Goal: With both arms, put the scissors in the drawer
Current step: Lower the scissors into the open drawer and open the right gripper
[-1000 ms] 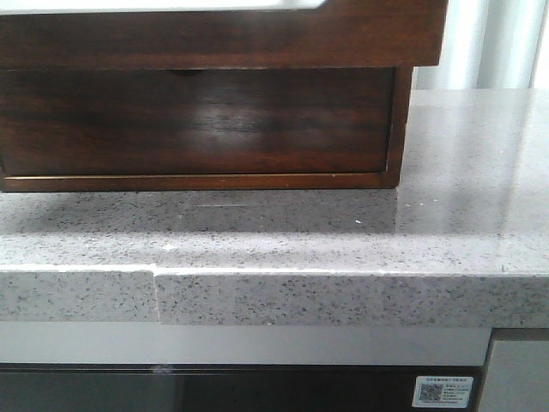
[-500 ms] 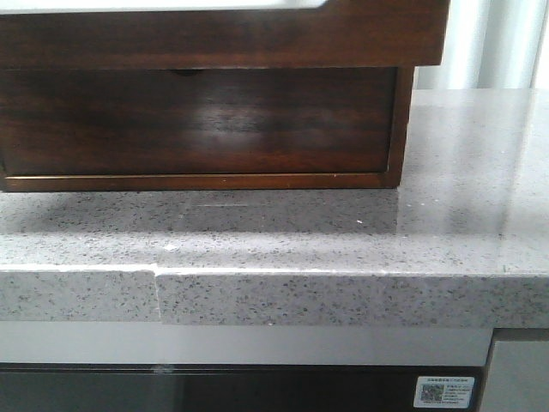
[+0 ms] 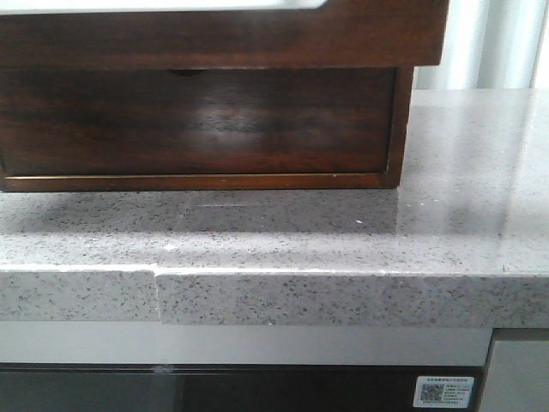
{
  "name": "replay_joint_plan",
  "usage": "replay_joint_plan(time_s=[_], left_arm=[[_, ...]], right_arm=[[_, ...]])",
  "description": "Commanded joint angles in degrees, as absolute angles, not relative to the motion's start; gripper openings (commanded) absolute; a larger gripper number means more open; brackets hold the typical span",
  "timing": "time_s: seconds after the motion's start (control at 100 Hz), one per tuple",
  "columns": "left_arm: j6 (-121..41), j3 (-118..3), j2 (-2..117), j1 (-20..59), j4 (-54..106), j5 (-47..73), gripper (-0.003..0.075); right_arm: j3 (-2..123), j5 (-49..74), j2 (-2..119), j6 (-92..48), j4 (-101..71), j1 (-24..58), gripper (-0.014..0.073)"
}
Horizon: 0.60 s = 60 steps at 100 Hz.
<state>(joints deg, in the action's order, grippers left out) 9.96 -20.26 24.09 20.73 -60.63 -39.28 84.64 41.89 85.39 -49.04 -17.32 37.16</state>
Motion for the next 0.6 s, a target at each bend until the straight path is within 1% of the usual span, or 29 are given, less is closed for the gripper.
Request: replay_joint_plan(time_s=[0.0,0.1,0.14,0.17,0.23,0.26,0.29,0.31,0.32,0.34,0.38,0.51,0.59], left_arm=[[10.76,-21.86,24.19,21.13,-57.18,-40.78,0.0295],[10.76,-21.86,22.50,21.13,-57.18,-39.62,0.0288],[10.76,-21.86,21.25,21.13,-56.84,-38.31,0.0269],[11.21,-21.86,20.27,21.13,-56.58,-37.04,0.0248],[14.41,-21.86,17.62,21.13,-56.45,-33.50,0.0190],[16.36,-21.86,16.36,21.13,-56.45,-31.77,0.0146],[18.39,-21.86,15.07,21.13,-56.45,-29.87,0.0107],[19.76,-21.86,14.07,21.13,-56.45,-28.46,0.0076],[20.55,-21.86,13.73,21.13,-56.45,-27.44,0.0066],[21.28,-21.86,12.69,21.13,-56.45,-25.85,0.0034],[23.01,-21.86,10.60,21.13,-56.45,-23.16,-0.0020],[29.52,-21.86,4.25,21.13,-56.08,-11.67,-0.0019],[34.04,-21.65,1.27,21.13,-54.41,-4.11,-0.0019]], right_arm=[[86.49,38.85,83.10,-49.46,-18.08,37.06,0.0324],[86.49,40.83,81.48,-47.14,-18.18,37.06,0.0322],[86.49,41.39,80.67,-45.63,-18.18,37.06,0.0299],[86.49,41.81,79.81,-44.23,-18.18,37.06,0.0266],[86.49,42.24,78.21,-43.24,-18.18,37.06,0.0152],[86.49,42.53,77.15,-43.24,-18.18,37.06,0.0091],[86.49,42.77,76.31,-43.24,-18.18,37.06,0.0010],[86.49,43.04,75.67,-43.16,-18.18,37.06,-0.0021],[86.49,43.17,75.46,-43.16,-18.18,37.06,-0.0052],[86.49,43.46,74.81,-42.83,-18.18,37.06,-0.0078],[86.49,44.03,73.53,-41.62,-18.18,37.06,-0.0071],[84.98,43.79,69.32,-38.89,-18.27,37.06,-0.0071],[81.79,39.79,65.56,-38.89,-18.27,37.06,-0.0069]])
